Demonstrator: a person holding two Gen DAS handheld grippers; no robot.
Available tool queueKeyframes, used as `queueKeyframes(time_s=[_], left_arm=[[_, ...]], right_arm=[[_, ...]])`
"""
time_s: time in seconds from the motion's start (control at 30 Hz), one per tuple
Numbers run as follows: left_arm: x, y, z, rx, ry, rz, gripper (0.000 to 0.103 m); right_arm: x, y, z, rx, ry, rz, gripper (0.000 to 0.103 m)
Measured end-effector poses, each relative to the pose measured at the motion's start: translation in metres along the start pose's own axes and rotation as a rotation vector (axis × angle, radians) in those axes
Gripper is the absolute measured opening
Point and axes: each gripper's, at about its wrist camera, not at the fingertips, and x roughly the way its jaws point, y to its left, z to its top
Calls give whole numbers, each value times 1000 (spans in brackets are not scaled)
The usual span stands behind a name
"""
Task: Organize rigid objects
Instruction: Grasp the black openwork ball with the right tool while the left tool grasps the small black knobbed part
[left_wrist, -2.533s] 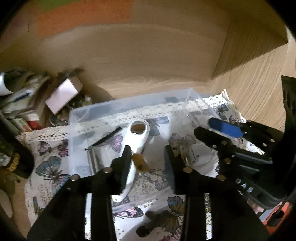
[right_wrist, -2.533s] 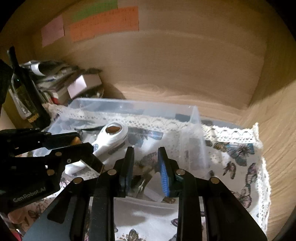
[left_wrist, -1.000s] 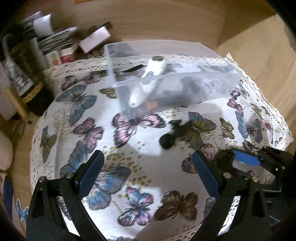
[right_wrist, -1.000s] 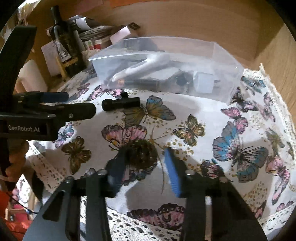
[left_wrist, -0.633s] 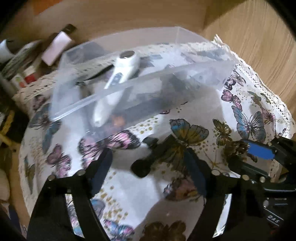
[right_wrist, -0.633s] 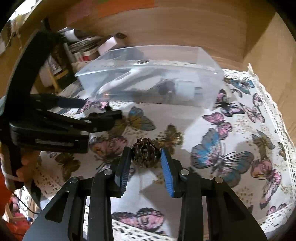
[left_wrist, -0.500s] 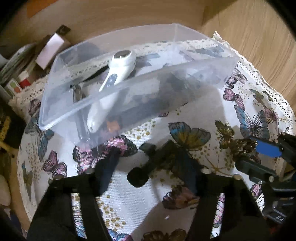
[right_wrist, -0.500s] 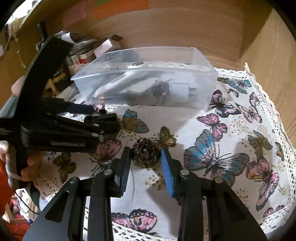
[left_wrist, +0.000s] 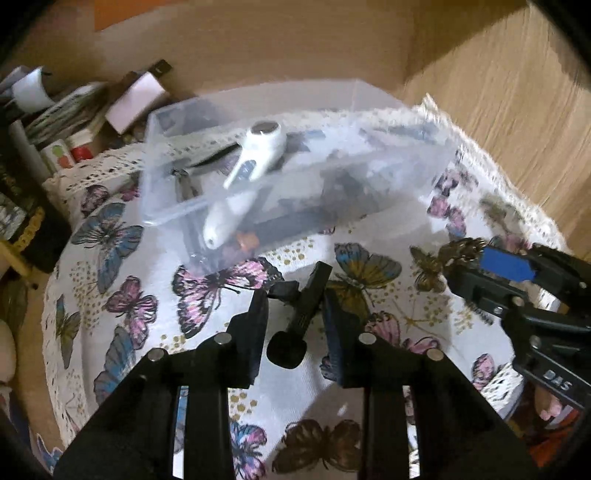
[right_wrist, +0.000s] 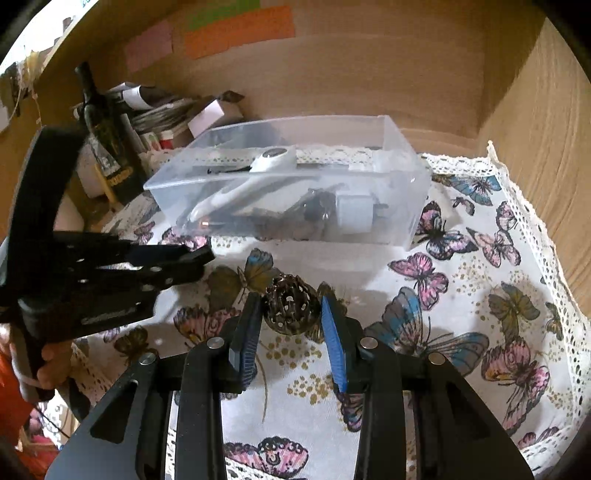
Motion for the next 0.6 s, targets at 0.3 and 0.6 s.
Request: queueKeyframes(time_s=[0.3,0.6], left_arm=[[-48,7,9,-53,-131,-14,30],[-83,14,36,-61,-254,15,30]], right_arm=[[-12,2,23,-30,-73,-7,30],[-31,8,63,-104,-200,-30,30]])
